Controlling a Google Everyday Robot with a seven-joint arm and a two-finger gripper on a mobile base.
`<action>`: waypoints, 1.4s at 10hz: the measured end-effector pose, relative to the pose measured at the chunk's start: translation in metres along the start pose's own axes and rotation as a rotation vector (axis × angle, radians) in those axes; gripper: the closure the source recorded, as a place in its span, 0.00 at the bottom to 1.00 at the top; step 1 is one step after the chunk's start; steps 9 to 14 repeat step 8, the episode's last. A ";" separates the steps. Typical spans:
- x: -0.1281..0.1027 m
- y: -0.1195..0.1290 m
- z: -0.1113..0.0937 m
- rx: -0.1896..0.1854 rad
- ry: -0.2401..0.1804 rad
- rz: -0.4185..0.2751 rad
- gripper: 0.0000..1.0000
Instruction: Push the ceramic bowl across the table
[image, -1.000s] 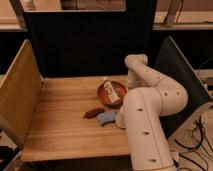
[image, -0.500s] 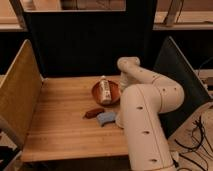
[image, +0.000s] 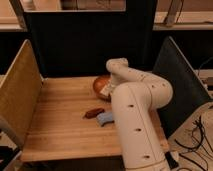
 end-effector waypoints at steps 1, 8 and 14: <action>-0.012 0.004 -0.007 0.030 -0.030 -0.024 1.00; -0.051 -0.034 -0.119 0.234 -0.330 0.079 1.00; -0.051 -0.034 -0.119 0.234 -0.330 0.079 1.00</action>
